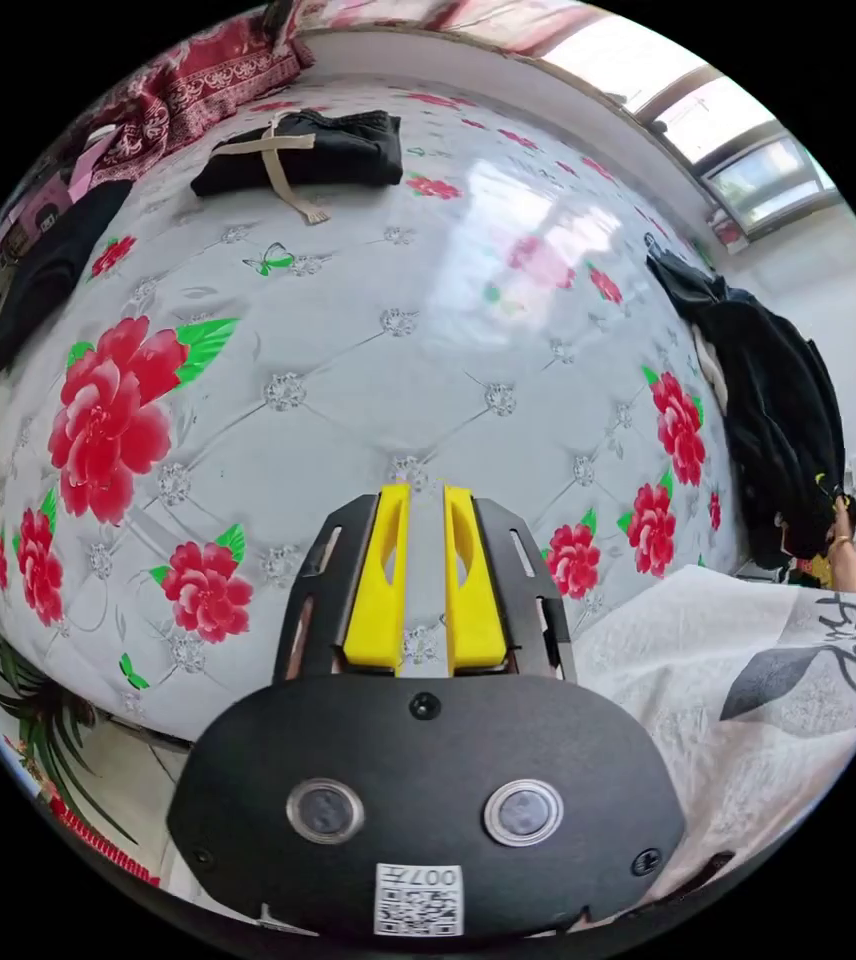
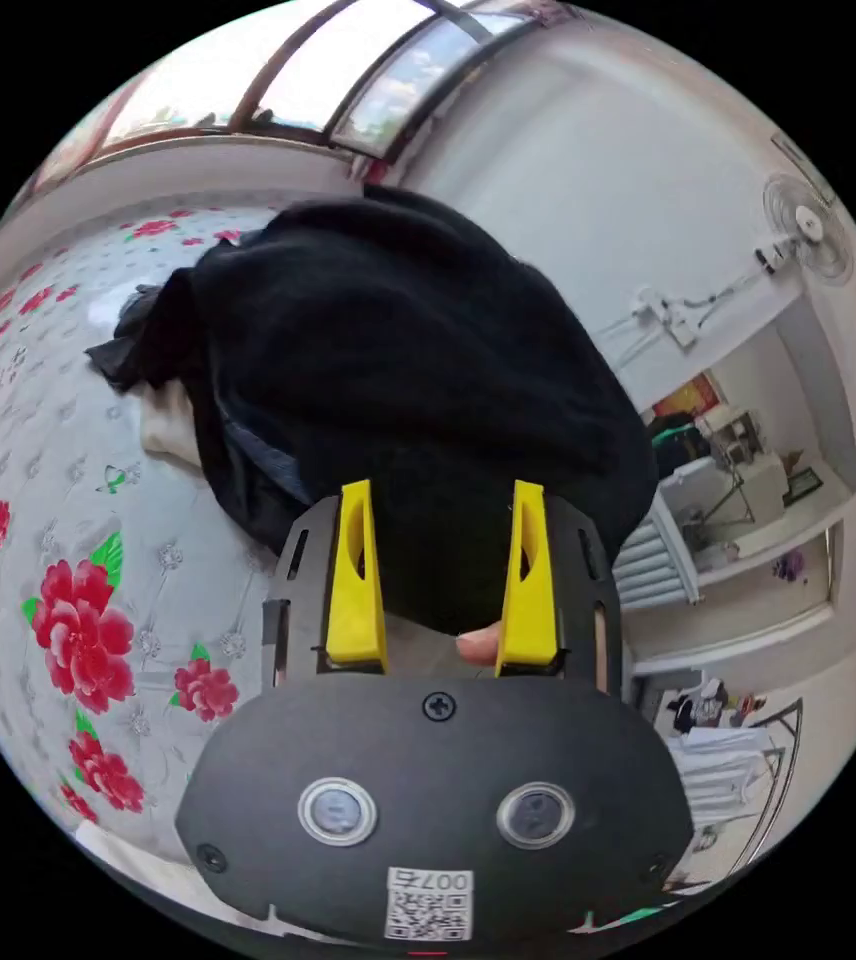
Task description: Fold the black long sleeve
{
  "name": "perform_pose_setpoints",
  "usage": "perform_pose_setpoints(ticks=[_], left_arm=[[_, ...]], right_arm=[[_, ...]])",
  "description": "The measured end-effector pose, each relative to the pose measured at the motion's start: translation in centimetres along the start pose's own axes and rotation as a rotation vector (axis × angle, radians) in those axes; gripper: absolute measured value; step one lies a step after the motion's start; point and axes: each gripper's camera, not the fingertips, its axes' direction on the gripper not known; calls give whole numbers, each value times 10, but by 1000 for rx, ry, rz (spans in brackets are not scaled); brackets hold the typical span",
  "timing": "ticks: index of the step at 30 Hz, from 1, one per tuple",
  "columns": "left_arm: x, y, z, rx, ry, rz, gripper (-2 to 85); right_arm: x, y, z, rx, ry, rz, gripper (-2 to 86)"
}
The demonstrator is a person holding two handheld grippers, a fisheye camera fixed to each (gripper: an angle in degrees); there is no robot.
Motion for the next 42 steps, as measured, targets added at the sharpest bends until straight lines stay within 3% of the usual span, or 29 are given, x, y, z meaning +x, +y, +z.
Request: perform_pose_setpoints(ticks=[6, 11, 14, 20, 22, 25, 28, 30, 32, 37, 42], left_arm=[[44, 19, -11, 70, 75, 123, 50], [86, 49, -39, 175, 57, 393, 63], [106, 71, -65, 293, 142, 560, 72], [128, 94, -99, 435, 252, 641, 91], [127, 101, -102, 463, 250, 645, 101], [117, 115, -97, 477, 225, 612, 113], [94, 126, -77, 386, 94, 495, 103], [65, 140, -57, 291, -120, 373, 89], [38, 156, -53, 267, -204, 278, 82], [-19, 196, -67, 280, -235, 102, 95], [-29, 200, -62, 300, -195, 104, 107]], right_arm=[[-13, 35, -33, 148, -43, -75, 37], [-7, 80, -129, 449, -347, -157, 7], [-9, 107, -181, 555, -611, -245, 3], [-79, 171, -256, 629, -1078, -670, 6], [-125, 205, -278, 555, -1310, -943, 11], [-190, 252, -296, 406, -1480, -1228, 31], [-243, 283, -292, 271, -1406, -1346, 67], [-254, 289, -279, 264, -1340, -1365, 81], [-254, 285, -259, 276, -1246, -1329, 88], [-256, 259, -171, 57, -1016, -1239, 95], [-275, 257, -148, -64, -1043, -1266, 103]])
